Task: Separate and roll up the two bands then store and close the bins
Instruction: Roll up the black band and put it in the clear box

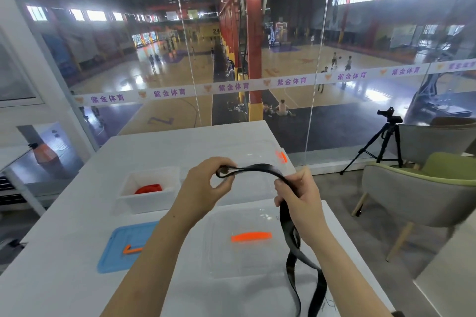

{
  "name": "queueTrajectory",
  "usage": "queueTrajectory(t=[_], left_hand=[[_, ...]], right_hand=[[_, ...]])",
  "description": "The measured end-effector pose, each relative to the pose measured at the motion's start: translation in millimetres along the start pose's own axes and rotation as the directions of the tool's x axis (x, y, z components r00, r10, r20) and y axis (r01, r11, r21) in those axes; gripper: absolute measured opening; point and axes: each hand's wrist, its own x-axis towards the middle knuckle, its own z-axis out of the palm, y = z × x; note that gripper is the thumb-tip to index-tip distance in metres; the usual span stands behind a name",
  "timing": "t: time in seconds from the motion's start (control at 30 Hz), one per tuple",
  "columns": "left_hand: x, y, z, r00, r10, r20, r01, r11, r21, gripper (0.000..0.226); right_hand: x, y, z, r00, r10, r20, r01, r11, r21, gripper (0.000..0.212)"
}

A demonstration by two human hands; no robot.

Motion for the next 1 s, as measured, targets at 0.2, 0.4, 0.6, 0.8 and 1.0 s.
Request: queueTrajectory(t=[0.2,0.4,0.6,0.8,1.0], left_hand=[[-17.9,-1.3,20.5,0.942,-0.199,0.271,0.172,0.978,0.120,0.027],[-28.7,4.2,39.5,0.887,-0.216,0.408,0.151,0.971,0.185,0.053],[-31.4,-4.3,42.5,0.891,-0.199,0.408,0.037,0.928,0.371,0.025],[-37.8,5.8,41.3,0.888,-0.173,0.426,0.169,0.984,0.047,0.062],[-44.3,0.4,48.6,0.921,-0.228,0.314,0.266,0.960,-0.084,0.056]], right_hand=[[-3.6,2.9,-1.9,0.996,-0.014,0.086,0.019,0.998,-0.054,0.038],[-11.0,1.5,-3.5,0.990,-0.010,0.143,0.018,0.998,-0.053,0.025],[-14.2,8.6,-16.8,0.980,0.000,0.199,0.019,0.996,-0.091,0.035],[-13.2,7.2,-20.1,0.991,0.002,0.137,0.011,0.995,-0.094,0.030],[-16.1,1.4,-18.7,0.992,-0.037,0.119,0.051,0.992,-0.116,0.030]])
